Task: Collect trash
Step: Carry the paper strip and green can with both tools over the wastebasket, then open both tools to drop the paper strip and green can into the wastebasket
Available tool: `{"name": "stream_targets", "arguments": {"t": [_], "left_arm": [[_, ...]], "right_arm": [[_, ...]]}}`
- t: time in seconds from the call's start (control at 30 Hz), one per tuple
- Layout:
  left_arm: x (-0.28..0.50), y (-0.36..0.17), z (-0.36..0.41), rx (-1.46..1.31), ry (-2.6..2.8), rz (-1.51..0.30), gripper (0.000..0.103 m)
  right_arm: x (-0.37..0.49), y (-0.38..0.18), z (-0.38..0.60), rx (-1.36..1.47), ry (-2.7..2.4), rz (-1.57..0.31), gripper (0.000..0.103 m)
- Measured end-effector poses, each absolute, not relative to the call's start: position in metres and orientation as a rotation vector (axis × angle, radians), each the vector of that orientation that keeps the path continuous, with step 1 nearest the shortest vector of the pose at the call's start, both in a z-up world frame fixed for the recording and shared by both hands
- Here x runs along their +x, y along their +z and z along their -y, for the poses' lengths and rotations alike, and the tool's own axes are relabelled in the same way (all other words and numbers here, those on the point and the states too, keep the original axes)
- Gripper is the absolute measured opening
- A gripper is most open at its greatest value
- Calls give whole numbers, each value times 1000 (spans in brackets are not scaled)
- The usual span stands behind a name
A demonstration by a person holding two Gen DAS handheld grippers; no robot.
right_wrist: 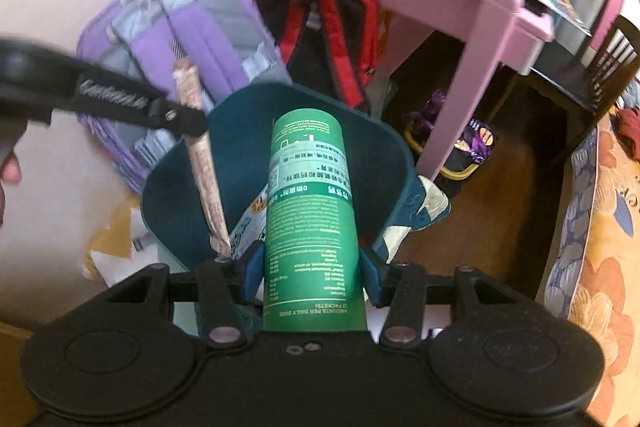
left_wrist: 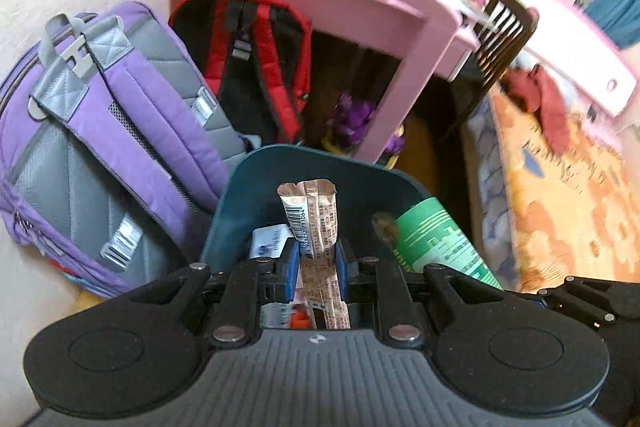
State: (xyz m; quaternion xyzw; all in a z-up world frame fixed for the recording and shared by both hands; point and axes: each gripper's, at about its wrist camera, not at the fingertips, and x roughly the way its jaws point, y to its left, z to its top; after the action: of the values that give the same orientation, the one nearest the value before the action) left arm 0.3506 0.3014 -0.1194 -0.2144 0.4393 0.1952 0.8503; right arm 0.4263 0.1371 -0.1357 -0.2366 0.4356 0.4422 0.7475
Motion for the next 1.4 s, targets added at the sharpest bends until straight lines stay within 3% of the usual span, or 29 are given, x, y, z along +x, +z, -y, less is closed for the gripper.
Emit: {"name": "stream_targets", "arguments": {"t": [0.43,0.97,1.0,1.1,1.17,1.4], "left_arm": [[384,-183,-311,-301,279,-1184,19],[387,-216,-322,-341,263,-1309,20],[386,-216,-323,-349,264,-1310,21],[384,-212,-323,-347,269,-1298,40],[381,-206,-324,-343,275,-1270,64],[366,-177,-315,-321,264,-1176,66]], "right_arm": [[412,-186,-184,-705,870,-1020,49],[402,-191,-192,-741,858,-1042,50],[400,-190,-191,-747,859,-1036,50],[397,-184,-187,-738,872,-1024,53],[397,-178,-182,-712,876,-1024,53],[396,-147,-158,-583,905,-1011,58]]}}
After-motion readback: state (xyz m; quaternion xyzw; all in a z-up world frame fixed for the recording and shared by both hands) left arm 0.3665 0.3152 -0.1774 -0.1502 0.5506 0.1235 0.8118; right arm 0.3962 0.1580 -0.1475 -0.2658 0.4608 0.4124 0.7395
